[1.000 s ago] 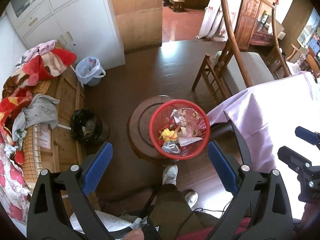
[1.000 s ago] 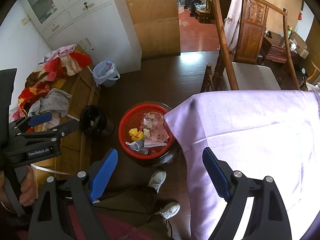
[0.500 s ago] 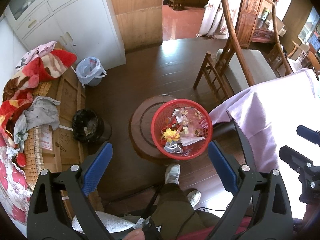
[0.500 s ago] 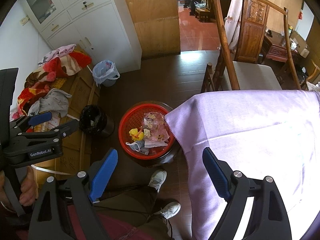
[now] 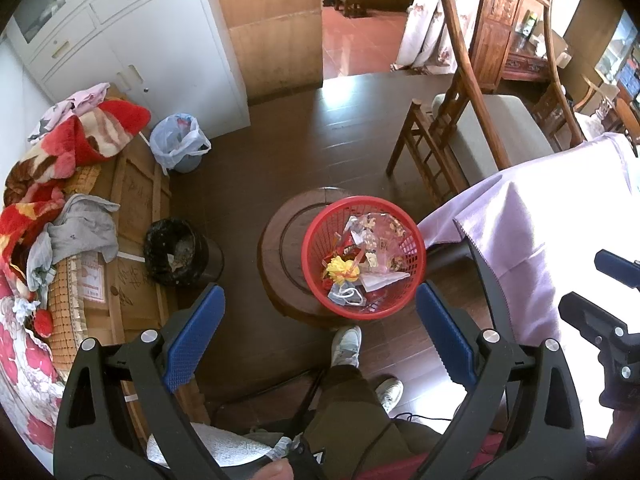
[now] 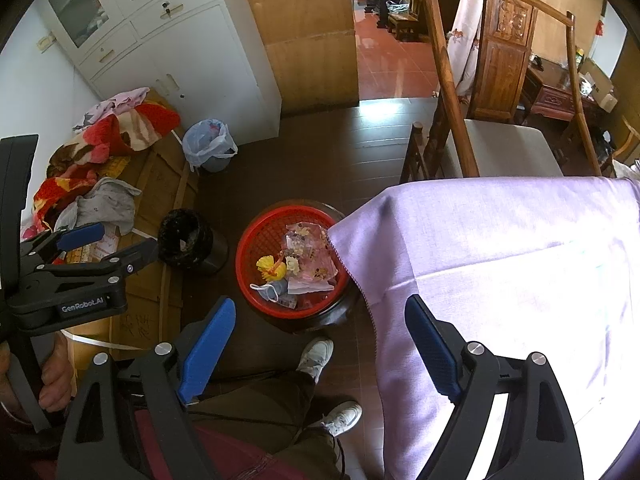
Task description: Collect trash
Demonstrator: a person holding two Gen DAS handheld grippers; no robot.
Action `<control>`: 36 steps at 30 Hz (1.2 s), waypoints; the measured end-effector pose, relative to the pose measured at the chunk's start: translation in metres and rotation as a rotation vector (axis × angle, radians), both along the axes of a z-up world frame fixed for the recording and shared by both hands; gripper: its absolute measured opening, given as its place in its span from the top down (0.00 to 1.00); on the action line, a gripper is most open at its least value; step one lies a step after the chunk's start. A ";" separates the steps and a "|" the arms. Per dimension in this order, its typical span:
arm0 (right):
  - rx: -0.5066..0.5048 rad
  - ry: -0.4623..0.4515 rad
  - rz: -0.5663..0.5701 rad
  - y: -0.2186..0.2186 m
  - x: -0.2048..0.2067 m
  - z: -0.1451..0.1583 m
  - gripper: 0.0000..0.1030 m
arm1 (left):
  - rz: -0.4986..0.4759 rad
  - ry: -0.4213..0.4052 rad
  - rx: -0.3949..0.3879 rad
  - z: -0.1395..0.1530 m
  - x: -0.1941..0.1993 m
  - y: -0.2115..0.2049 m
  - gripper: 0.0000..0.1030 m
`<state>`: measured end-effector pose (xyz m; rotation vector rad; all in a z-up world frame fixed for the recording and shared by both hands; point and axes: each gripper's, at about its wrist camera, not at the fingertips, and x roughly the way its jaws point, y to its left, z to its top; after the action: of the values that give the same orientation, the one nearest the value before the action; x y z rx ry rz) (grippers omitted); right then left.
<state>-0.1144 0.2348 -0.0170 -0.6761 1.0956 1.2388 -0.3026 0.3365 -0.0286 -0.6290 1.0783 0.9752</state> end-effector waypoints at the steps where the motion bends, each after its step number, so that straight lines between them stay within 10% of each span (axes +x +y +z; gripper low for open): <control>1: -0.001 0.000 0.001 0.000 -0.001 0.000 0.17 | -0.002 0.001 -0.001 -0.001 0.000 0.000 0.10; 36: -0.008 -0.006 -0.008 -0.001 0.004 0.001 0.17 | -0.033 0.009 -0.006 -0.001 0.010 0.011 0.10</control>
<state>-0.1104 0.2336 -0.0157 -0.6806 1.0976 1.2252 -0.2928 0.3471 -0.0300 -0.6101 1.0967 0.9474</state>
